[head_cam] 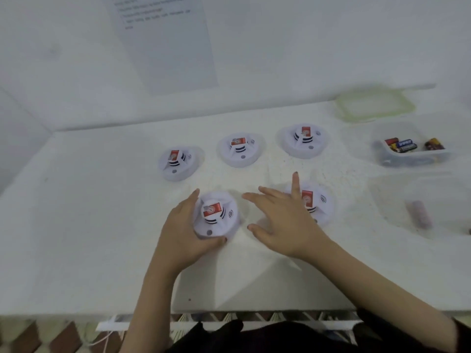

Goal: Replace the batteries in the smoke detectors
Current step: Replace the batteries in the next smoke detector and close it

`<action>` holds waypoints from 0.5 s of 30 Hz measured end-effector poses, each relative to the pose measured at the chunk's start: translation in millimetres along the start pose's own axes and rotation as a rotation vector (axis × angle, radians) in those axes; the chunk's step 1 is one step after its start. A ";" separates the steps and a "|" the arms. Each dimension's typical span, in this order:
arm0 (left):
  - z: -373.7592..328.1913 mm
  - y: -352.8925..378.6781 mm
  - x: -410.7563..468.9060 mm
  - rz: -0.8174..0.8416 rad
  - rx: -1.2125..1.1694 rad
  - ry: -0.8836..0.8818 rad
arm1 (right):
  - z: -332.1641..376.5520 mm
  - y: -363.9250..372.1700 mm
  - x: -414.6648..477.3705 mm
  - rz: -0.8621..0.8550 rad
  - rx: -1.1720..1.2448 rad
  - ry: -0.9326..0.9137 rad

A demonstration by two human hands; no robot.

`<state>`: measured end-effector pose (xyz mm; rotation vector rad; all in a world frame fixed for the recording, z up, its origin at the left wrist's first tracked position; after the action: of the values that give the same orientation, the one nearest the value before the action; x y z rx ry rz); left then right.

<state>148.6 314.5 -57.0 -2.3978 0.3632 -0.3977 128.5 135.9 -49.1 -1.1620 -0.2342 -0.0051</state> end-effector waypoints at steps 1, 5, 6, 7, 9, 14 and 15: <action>0.1 1.0 -0.9 -0.015 -0.047 -0.005 | 2.3 1.4 2.2 0.026 0.011 0.012; -8.8 -0.9 -6.7 -0.108 -0.288 0.000 | 2.1 -2.2 3.6 0.095 0.392 0.105; -11.9 -3.3 -7.2 -0.135 -0.335 -0.005 | 2.2 -5.9 2.8 0.123 0.514 0.128; -16.6 -5.2 -7.4 -0.155 -0.382 0.001 | 2.5 -9.6 2.3 0.156 0.635 0.150; -28.7 -4.7 -6.5 -0.156 -0.471 0.038 | 6.4 -17.3 2.6 0.224 0.852 0.161; -60.0 7.6 2.2 -0.095 -0.517 0.146 | 17.7 -28.3 -2.4 0.430 1.220 0.167; -65.8 7.2 4.8 -0.091 -0.442 0.178 | 16.9 -29.5 -3.2 0.444 1.268 0.181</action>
<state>127.2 269.7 -12.9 -2.8250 0.4622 -0.6292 118.7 139.1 -16.6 0.0760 0.1902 0.3777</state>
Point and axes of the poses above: each hand's wrist, its own x-axis towards the middle knuckle, its own y-axis out of the palm, z = x × y, the point moved 8 cm from there along x, towards the middle knuckle, and after that the axes turned 13 degrees about y, right-handed, at the moved point
